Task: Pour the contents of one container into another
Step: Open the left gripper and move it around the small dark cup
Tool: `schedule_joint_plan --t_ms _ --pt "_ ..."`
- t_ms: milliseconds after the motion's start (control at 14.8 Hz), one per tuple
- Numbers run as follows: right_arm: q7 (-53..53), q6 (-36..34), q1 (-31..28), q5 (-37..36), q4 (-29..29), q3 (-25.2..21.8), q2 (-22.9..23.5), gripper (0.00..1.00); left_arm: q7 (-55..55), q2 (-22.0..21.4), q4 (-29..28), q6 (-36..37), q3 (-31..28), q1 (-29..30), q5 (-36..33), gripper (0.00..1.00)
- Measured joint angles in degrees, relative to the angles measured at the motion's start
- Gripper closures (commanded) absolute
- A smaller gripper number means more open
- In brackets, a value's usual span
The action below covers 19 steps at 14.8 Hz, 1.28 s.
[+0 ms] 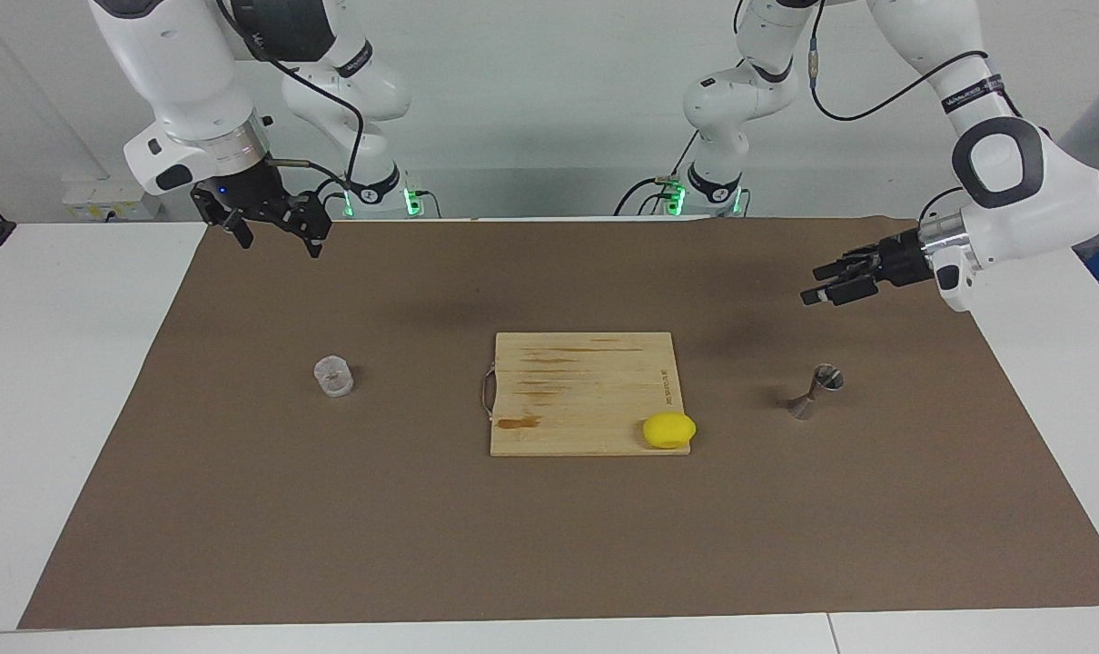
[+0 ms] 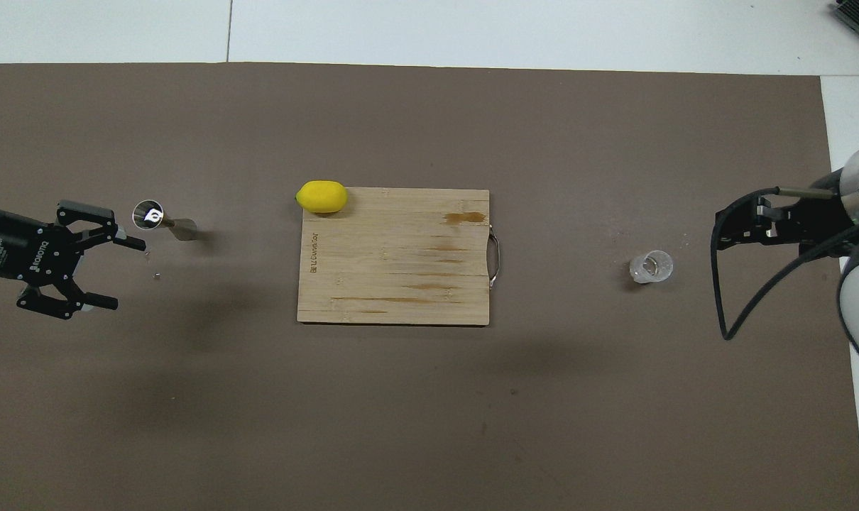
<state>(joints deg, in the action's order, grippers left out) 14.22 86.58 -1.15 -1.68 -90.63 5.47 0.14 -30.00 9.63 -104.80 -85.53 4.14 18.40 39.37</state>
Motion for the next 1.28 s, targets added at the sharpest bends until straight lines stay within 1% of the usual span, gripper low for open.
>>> schedule_joint_plan --t_ms 203,405,675,878,1081,1283 --pt "0.0 0.0 0.0 0.0 0.0 0.0 0.0 0.00 -6.3 1.9 0.0 0.0 0.0 1.0 4.3 0.00" --pt "0.0 0.0 0.0 0.0 0.0 0.0 0.0 0.00 -8.5 3.9 0.4 -0.2 -0.1 1.6 7.9 0.00" --pt "0.0 0.0 0.0 0.0 0.0 0.0 0.0 0.00 -11.1 8.0 4.6 -0.4 -1.8 2.8 13.7 0.00" --pt "0.0 0.0 0.0 0.0 0.0 0.0 0.0 0.00 -11.8 10.6 5.8 -3.4 -2.2 3.8 17.4 0.00" --pt "0.0 0.0 0.0 0.0 0.0 0.0 0.0 0.00 -12.6 11.9 5.6 -7.3 -2.2 3.8 20.3 0.00" --pt "0.0 0.0 0.0 0.0 0.0 0.0 0.0 0.00 -13.0 13.6 5.4 -8.4 -2.4 4.0 21.2 0.00"
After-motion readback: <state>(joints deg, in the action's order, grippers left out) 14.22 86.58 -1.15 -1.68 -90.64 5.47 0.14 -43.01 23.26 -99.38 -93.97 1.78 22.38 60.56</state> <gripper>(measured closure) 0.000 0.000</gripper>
